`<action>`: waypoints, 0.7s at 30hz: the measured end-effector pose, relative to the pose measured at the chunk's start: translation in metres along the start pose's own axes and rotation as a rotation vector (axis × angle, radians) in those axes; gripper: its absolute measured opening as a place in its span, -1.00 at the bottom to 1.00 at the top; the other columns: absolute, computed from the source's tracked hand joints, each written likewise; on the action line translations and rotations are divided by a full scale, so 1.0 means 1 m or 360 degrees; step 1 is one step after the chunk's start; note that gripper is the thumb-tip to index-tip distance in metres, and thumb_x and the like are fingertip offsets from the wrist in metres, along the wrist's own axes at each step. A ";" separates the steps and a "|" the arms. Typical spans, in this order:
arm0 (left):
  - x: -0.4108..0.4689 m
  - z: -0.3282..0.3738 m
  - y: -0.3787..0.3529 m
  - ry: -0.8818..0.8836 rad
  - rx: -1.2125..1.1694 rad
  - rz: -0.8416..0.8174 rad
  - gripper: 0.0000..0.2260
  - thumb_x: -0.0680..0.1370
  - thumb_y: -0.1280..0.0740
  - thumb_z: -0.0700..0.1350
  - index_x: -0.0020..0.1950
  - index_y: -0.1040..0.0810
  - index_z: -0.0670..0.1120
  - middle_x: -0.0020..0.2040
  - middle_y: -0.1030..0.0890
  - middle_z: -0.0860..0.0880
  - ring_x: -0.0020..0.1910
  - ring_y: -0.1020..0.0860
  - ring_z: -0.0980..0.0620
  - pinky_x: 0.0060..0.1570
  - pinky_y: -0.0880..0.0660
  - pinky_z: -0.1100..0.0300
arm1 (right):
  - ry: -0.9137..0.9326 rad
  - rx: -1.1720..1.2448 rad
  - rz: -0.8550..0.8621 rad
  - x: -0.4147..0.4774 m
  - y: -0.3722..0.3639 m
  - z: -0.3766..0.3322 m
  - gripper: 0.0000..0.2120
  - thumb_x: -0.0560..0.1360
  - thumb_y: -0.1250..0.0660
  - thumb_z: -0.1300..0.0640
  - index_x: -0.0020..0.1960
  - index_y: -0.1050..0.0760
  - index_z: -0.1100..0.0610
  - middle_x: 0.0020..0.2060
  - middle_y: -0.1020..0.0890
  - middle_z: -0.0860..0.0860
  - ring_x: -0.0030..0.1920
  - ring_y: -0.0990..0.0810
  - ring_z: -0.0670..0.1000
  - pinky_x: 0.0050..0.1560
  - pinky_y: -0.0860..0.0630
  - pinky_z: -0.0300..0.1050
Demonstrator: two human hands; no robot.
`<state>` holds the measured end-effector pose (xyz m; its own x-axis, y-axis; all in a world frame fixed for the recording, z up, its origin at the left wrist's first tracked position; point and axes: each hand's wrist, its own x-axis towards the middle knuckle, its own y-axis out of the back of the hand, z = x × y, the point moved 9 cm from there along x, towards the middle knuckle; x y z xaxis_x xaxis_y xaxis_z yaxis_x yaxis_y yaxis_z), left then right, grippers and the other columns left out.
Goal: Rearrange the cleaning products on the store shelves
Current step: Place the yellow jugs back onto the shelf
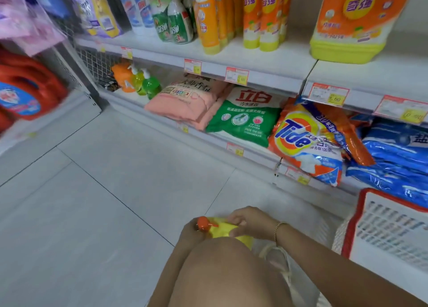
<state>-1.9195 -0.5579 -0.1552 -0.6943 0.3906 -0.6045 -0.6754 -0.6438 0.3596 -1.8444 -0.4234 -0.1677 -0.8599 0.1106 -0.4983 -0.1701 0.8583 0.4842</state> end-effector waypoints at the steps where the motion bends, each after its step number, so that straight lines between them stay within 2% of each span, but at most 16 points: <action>1: 0.010 -0.016 -0.002 -0.0013 -0.0054 -0.0027 -0.66 0.53 -0.30 -0.38 0.31 -0.45 -0.32 0.24 -0.52 -0.30 0.02 -0.42 -0.01 -0.35 -0.35 0.47 | 0.0056 -0.0192 -0.0003 0.000 -0.002 -0.005 -0.77 0.41 -0.45 0.06 0.05 -0.54 0.01 -0.06 -0.59 -0.10 -0.03 -0.50 -0.06 -0.05 -0.43 -0.25; 3: 0.021 -0.022 -0.001 -0.0060 -0.0025 0.0055 -0.57 0.35 -0.39 -0.16 0.22 -0.54 -0.19 0.17 -0.58 -0.23 0.03 -0.51 -0.03 -0.18 -0.41 0.30 | 0.0074 -0.0454 0.0022 0.003 -0.006 -0.009 -0.88 0.40 -0.41 0.09 -0.12 -0.54 0.12 -0.16 -0.60 0.04 -0.13 -0.50 0.03 -0.15 -0.40 -0.12; 4: 0.023 -0.023 -0.003 -0.0029 -0.0054 0.0048 -0.54 0.27 -0.38 -0.11 0.17 -0.56 -0.12 0.12 -0.61 -0.17 0.02 -0.56 -0.03 -0.15 -0.44 0.30 | 0.0014 -0.0484 0.0066 0.004 -0.003 -0.006 -0.88 0.38 -0.40 0.12 -0.23 -0.49 0.15 -0.25 -0.57 0.07 -0.23 -0.47 0.04 -0.25 -0.36 -0.11; 5: 0.027 -0.022 -0.006 -0.0048 -0.0062 0.0000 -0.52 0.23 -0.41 -0.14 0.15 -0.56 -0.09 0.09 -0.62 -0.13 0.00 -0.58 -0.03 -0.22 -0.47 0.34 | -0.0077 -0.0439 0.0120 0.004 0.003 -0.002 -0.83 0.37 -0.40 0.14 -0.30 -0.44 0.16 -0.34 -0.50 0.05 -0.31 -0.42 0.02 -0.33 -0.30 -0.12; 7: 0.034 -0.012 -0.017 -0.0146 -0.0026 -0.0154 -0.49 0.25 -0.48 -0.31 0.18 -0.52 -0.10 0.08 -0.60 -0.12 -0.03 -0.58 -0.02 -0.36 -0.47 0.43 | -0.0235 -0.0278 0.0235 0.001 0.023 0.000 -0.77 0.36 -0.43 0.14 -0.33 -0.41 0.19 -0.37 -0.42 0.02 -0.33 -0.38 -0.01 -0.40 -0.23 -0.18; 9: 0.038 0.004 -0.021 -0.0236 -0.0009 -0.0211 -0.47 0.29 -0.49 -0.40 0.22 -0.51 -0.11 0.08 -0.62 -0.09 -0.06 -0.61 0.02 -0.32 -0.48 0.42 | -0.0250 -0.0229 0.0296 -0.007 0.048 -0.012 -0.70 0.38 -0.45 0.10 -0.37 -0.37 0.17 -0.34 -0.41 0.03 -0.30 -0.39 0.00 -0.40 -0.24 -0.19; 11: 0.037 0.026 -0.029 -0.0328 -0.0091 -0.0306 -0.50 0.34 -0.48 -0.43 0.21 -0.53 -0.10 0.04 -0.65 -0.06 -0.08 -0.66 0.07 -0.23 -0.53 0.35 | -0.0217 -0.0312 0.0330 -0.023 0.080 -0.033 -0.73 0.42 -0.43 0.07 -0.26 -0.49 0.27 -0.22 -0.50 0.13 -0.18 -0.49 0.08 -0.31 -0.36 -0.11; 13: 0.029 0.058 -0.037 -0.0457 -0.0110 -0.0412 -0.51 0.32 -0.53 -0.28 0.21 -0.54 -0.05 0.09 -0.67 -0.02 0.06 -0.64 0.04 -0.03 -0.57 0.23 | -0.0153 -0.0382 0.0381 -0.045 0.119 -0.056 -0.69 0.46 -0.40 0.06 -0.11 -0.55 0.36 -0.12 -0.53 0.22 -0.08 -0.52 0.14 -0.22 -0.40 -0.07; 15: 0.021 0.096 -0.047 -0.0613 -0.0134 -0.0523 -0.43 0.25 -0.56 -0.09 0.25 -0.54 -0.01 0.15 -0.65 0.03 0.17 -0.59 0.03 0.13 -0.54 0.15 | -0.0062 -0.0416 0.0472 -0.070 0.160 -0.080 -0.68 0.47 -0.40 0.06 -0.08 -0.55 0.36 -0.15 -0.53 0.21 -0.14 -0.47 0.09 -0.26 -0.34 -0.10; 18: 0.006 0.164 -0.054 -0.0861 -0.0174 -0.0497 -0.36 0.20 -0.60 -0.07 0.25 -0.51 0.00 0.14 -0.65 0.04 0.16 -0.59 0.07 0.08 -0.56 0.17 | 0.0061 -0.0271 0.0667 -0.111 0.222 -0.111 -0.71 0.43 -0.45 0.08 0.01 -0.61 0.29 -0.15 -0.60 0.13 -0.17 -0.51 0.04 -0.21 -0.40 -0.13; 21: -0.018 0.241 -0.042 -0.1149 -0.0272 -0.0253 -0.34 0.14 -0.60 -0.13 0.20 -0.49 0.01 0.09 -0.65 0.04 0.07 -0.61 0.15 -0.09 -0.54 0.32 | 0.0260 -0.0064 0.0866 -0.157 0.279 -0.140 -0.83 0.40 -0.48 0.14 -0.04 -0.64 0.18 -0.23 -0.65 0.06 -0.22 -0.57 -0.03 -0.19 -0.49 -0.12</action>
<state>-1.9388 -0.3794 0.0120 -0.6216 0.7833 -0.0031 -0.7740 -0.6136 0.1563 -1.8240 -0.2716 0.1466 -0.8914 0.4501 -0.0532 0.3029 0.6790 0.6687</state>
